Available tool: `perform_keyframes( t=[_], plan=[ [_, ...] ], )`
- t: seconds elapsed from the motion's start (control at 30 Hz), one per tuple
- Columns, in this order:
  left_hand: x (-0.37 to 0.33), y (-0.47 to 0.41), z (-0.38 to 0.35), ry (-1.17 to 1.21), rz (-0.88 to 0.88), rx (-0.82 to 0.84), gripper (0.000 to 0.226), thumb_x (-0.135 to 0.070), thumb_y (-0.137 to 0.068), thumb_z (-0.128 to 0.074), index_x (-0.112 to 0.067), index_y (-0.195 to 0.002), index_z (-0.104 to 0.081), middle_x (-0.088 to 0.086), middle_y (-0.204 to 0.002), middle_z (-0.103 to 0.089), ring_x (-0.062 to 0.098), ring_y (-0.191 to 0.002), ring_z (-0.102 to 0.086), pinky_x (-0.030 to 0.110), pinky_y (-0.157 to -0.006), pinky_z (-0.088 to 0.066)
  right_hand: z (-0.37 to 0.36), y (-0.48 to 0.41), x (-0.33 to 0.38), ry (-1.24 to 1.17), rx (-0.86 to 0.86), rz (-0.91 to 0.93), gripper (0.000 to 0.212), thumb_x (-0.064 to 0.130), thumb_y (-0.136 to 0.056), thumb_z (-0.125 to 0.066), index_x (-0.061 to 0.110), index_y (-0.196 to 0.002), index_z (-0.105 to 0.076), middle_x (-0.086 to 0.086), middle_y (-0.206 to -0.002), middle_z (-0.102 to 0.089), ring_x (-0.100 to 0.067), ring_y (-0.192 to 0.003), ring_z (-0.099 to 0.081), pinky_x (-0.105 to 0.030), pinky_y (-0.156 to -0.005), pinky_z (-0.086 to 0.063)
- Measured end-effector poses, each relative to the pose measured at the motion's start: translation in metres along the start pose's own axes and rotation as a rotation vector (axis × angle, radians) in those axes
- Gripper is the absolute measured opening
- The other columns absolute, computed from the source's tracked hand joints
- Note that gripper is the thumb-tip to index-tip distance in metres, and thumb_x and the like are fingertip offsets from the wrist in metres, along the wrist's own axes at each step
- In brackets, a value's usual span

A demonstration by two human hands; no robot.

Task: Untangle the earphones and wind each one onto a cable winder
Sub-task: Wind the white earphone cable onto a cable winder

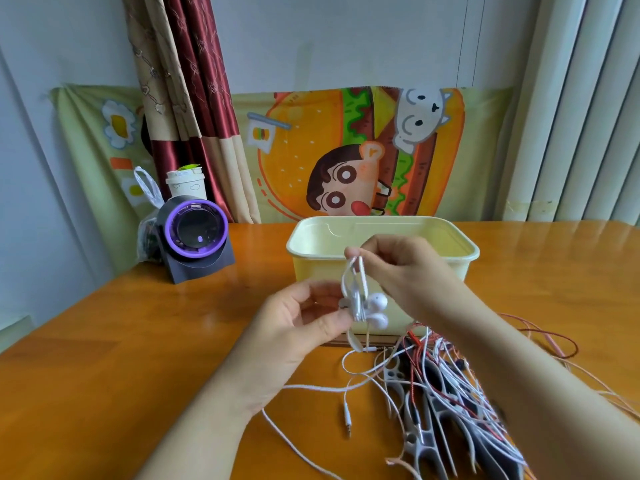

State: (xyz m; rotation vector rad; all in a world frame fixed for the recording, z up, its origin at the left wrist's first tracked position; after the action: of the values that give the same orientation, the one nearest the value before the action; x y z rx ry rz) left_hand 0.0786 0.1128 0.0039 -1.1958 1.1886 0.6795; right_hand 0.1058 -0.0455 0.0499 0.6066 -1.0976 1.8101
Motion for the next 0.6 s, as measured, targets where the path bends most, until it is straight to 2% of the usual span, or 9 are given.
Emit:
perform_keyframes(
  t=[0.1,0.2,0.23,0.3,0.4,0.5,0.6],
  plan=[
    [0.0,-0.002,0.001,0.242,-0.004,-0.082,0.025,-0.008,-0.069,-0.07,-0.021,-0.089,-0.078,0.005,-0.098,-0.073,0.016,-0.093,-0.067,0.024,-0.081,-0.055,-0.016,0.004,-0.007,-0.001,0.142,-0.077,0.031,0.023,-0.094,-0.054,0.007,-0.068,-0.059,0.004,-0.051,-0.041,-0.008,-0.049,-0.031,-0.024,-0.049,-0.027],
    [-0.003,-0.004,0.006,0.377,0.01,-0.185,0.023,-0.004,-0.074,-0.073,-0.016,-0.093,-0.075,0.008,-0.103,-0.073,0.017,-0.093,-0.068,0.024,-0.082,-0.055,-0.028,0.008,-0.009,-0.008,0.239,-0.097,0.038,0.028,-0.097,-0.048,0.009,-0.065,-0.053,0.004,-0.051,-0.035,-0.008,-0.046,-0.025,-0.018,-0.043,-0.022],
    [-0.005,-0.004,0.009,0.392,0.01,-0.224,0.022,-0.006,-0.076,-0.071,-0.016,-0.095,-0.073,0.008,-0.103,-0.074,0.015,-0.092,-0.069,0.025,-0.082,-0.055,-0.031,0.009,-0.009,-0.018,0.272,-0.088,0.038,0.03,-0.097,-0.048,0.006,-0.069,-0.057,0.002,-0.054,-0.035,-0.009,-0.046,-0.025,-0.018,-0.043,-0.022],
    [-0.006,-0.005,0.014,0.4,0.014,-0.302,0.026,-0.014,-0.077,-0.062,-0.017,-0.1,-0.071,0.005,-0.104,-0.074,0.011,-0.09,-0.069,0.028,-0.085,-0.053,-0.033,0.01,-0.007,0.006,0.314,-0.058,0.035,0.031,-0.098,-0.048,0.011,-0.075,-0.064,-0.004,-0.057,-0.038,-0.012,-0.046,-0.027,-0.021,-0.044,-0.024],
    [-0.003,-0.006,0.022,0.4,0.036,-0.407,0.032,-0.018,-0.075,-0.063,-0.017,-0.106,-0.069,0.001,-0.105,-0.074,0.006,-0.085,-0.07,0.027,-0.081,-0.048,-0.031,0.011,-0.004,0.072,0.328,-0.017,0.032,0.032,-0.098,-0.046,0.017,-0.077,-0.066,-0.011,-0.062,-0.039,-0.017,-0.051,-0.029,-0.026,-0.048,-0.025],
    [0.001,-0.007,0.026,0.401,0.054,-0.449,0.031,-0.019,-0.075,-0.064,-0.017,-0.106,-0.069,-0.001,-0.101,-0.075,0.006,-0.084,-0.07,0.027,-0.08,-0.047,-0.027,0.012,-0.001,0.114,0.346,0.008,0.031,0.034,-0.098,-0.047,0.017,-0.082,-0.068,-0.009,-0.061,-0.038,-0.014,-0.05,-0.029,-0.022,-0.047,-0.024],
    [0.006,-0.008,0.031,0.324,0.061,-0.469,0.03,-0.019,-0.082,-0.064,-0.016,-0.112,-0.068,0.001,-0.107,-0.074,0.01,-0.095,-0.069,0.026,-0.082,-0.047,-0.024,0.013,0.006,0.192,0.389,0.045,0.027,0.034,-0.095,-0.052,0.015,-0.087,-0.07,-0.004,-0.057,-0.043,-0.007,-0.046,-0.031,-0.017,-0.046,-0.026]
  ],
)
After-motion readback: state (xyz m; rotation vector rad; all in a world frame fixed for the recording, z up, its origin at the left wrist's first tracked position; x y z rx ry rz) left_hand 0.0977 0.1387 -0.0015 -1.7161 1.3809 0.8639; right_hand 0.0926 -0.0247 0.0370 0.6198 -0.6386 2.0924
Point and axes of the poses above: each hand's wrist, its own y-axis away from the middle knuckle, its own z-axis out of the back of the hand, x = y × z, the point moved 2 cm from there along -y, towards the middle knuckle
